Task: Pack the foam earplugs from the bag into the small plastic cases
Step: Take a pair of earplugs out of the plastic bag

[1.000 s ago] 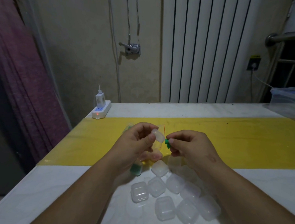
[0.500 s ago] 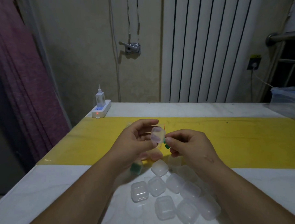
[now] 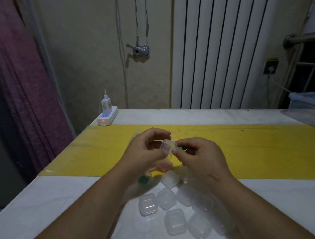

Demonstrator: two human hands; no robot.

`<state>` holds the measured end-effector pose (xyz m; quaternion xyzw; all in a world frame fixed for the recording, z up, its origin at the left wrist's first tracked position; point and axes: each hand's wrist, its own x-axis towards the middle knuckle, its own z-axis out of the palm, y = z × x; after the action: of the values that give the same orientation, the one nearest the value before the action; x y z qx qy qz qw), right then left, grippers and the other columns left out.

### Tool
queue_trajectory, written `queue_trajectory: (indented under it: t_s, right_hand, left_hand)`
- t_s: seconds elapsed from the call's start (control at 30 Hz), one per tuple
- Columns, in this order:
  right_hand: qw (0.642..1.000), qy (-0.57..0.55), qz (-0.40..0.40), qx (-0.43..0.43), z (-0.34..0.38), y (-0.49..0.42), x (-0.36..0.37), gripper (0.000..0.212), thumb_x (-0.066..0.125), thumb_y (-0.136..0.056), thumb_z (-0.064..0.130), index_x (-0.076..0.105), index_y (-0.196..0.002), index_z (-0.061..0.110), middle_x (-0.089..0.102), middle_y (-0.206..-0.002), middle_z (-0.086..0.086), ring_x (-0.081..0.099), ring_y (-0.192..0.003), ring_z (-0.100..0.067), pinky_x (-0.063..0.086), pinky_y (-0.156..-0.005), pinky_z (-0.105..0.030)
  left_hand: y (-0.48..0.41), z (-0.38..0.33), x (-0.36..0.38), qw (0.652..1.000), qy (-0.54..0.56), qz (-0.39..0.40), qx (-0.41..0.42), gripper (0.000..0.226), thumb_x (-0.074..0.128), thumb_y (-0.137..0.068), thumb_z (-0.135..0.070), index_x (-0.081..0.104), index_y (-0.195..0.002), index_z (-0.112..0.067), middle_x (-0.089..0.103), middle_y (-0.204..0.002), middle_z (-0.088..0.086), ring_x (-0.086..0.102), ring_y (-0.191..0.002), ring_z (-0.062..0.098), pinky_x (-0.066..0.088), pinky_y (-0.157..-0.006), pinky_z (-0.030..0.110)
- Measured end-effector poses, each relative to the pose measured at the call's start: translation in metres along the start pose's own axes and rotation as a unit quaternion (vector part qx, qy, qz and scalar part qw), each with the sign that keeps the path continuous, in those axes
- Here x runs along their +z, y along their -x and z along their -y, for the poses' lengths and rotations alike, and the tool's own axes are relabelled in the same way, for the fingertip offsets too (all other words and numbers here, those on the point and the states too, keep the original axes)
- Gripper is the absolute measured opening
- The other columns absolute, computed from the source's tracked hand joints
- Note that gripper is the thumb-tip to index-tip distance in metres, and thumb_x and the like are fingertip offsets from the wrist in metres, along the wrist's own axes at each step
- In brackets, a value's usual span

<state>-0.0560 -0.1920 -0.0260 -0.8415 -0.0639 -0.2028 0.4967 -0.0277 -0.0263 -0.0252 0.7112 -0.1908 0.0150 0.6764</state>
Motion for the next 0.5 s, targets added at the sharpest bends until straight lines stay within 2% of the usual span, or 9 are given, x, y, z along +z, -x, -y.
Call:
queue_trajectory:
  t_s: [0.1, 0.13, 0.2, 0.23, 0.27, 0.37, 0.43, 0.5]
  right_hand:
    - [1.000, 0.026, -0.001, -0.015, 0.0000, 0.0003, -0.0007, 0.006, 0.076, -0.082, 0.030, 0.077, -0.088, 0.032, 0.062, -0.070, 0.015, 0.056, -0.067, 0.005, 0.039, -0.058, -0.007]
    - [1.000, 0.021, -0.005, -0.003, -0.0007, -0.0007, -0.0011, 0.006, 0.076, -0.082, 0.027, 0.076, -0.086, 0.031, 0.063, -0.069, 0.014, 0.056, -0.065, 0.004, 0.039, -0.056, -0.007]
    - [0.999, -0.002, -0.012, 0.034, -0.0023, -0.0025, -0.0020, 0.009, 0.074, -0.084, 0.023, 0.071, -0.080, 0.032, 0.065, -0.064, 0.013, 0.058, -0.058, 0.000, 0.039, -0.052, -0.009]
    - [0.998, -0.019, -0.008, 0.052, -0.0025, -0.0030, -0.0023, 0.012, 0.072, -0.085, 0.020, 0.069, -0.079, 0.029, 0.067, -0.065, 0.011, 0.059, -0.056, -0.003, 0.040, -0.051, -0.010]
    - [0.997, -0.046, 0.001, 0.069, -0.0025, -0.0032, -0.0025, 0.012, 0.070, -0.087, 0.016, 0.068, -0.079, 0.025, 0.069, -0.066, 0.008, 0.059, -0.055, -0.007, 0.044, -0.052, -0.014]
    - [0.982, -0.147, 0.055, 0.109, 0.0011, -0.0003, -0.0012, 0.015, 0.064, -0.090, 0.004, 0.070, -0.080, 0.013, 0.066, -0.061, 0.002, 0.057, -0.052, -0.012, 0.049, -0.052, -0.024]
    - [0.966, -0.202, 0.079, 0.139, 0.0035, 0.0014, 0.0007, 0.018, 0.063, -0.091, 0.002, 0.073, -0.080, 0.013, 0.066, -0.062, 0.002, 0.056, -0.053, -0.009, 0.051, -0.053, -0.022]
    - [0.950, -0.248, 0.087, 0.169, 0.0055, 0.0013, 0.0010, 0.018, 0.064, -0.091, 0.003, 0.074, -0.080, 0.013, 0.066, -0.064, -0.003, 0.056, -0.053, -0.008, 0.052, -0.054, -0.019]
  left_hand:
    - [0.0021, -0.0042, 0.0023, 1.000, 0.022, -0.001, -0.019, 0.021, 0.069, -0.084, 0.001, 0.073, -0.098, -0.014, 0.072, -0.095, 0.012, 0.070, -0.080, 0.010, 0.056, -0.062, 0.023]
    - [0.0018, -0.0045, 0.0031, 1.000, 0.007, -0.010, -0.019, 0.023, 0.069, -0.084, 0.002, 0.074, -0.096, -0.017, 0.071, -0.096, 0.016, 0.069, -0.076, 0.010, 0.057, -0.061, 0.027]
    - [0.0005, -0.0036, 0.0030, 0.999, -0.025, -0.030, -0.013, 0.033, 0.071, -0.081, 0.004, 0.077, -0.090, -0.027, 0.070, -0.099, 0.016, 0.067, -0.078, 0.011, 0.059, -0.070, 0.046]
    - [0.0002, -0.0043, 0.0026, 0.999, -0.029, -0.037, -0.010, 0.038, 0.072, -0.080, 0.005, 0.077, -0.086, -0.032, 0.071, -0.100, 0.012, 0.067, -0.082, 0.011, 0.056, -0.076, 0.051]
    - [-0.0001, -0.0045, 0.0020, 0.999, -0.024, -0.042, -0.007, 0.041, 0.072, -0.079, 0.006, 0.078, -0.084, -0.034, 0.072, -0.101, 0.005, 0.068, -0.088, 0.010, 0.056, -0.079, 0.050]
    - [0.0003, -0.0059, 0.0030, 0.999, -0.004, -0.039, 0.017, 0.037, 0.071, -0.078, 0.009, 0.077, -0.087, -0.026, 0.072, -0.109, -0.008, 0.069, -0.096, 0.005, 0.059, -0.076, 0.030]
    - [0.0012, -0.0064, 0.0045, 0.999, 0.003, -0.035, 0.021, 0.031, 0.070, -0.079, 0.009, 0.076, -0.091, -0.019, 0.073, -0.101, -0.011, 0.070, -0.090, 0.003, 0.056, -0.064, 0.018]
    - [0.0017, -0.0057, 0.0052, 0.999, 0.001, -0.035, 0.020, 0.027, 0.069, -0.081, 0.009, 0.075, -0.091, -0.016, 0.074, -0.092, -0.015, 0.070, -0.085, 0.002, 0.054, -0.059, 0.015]
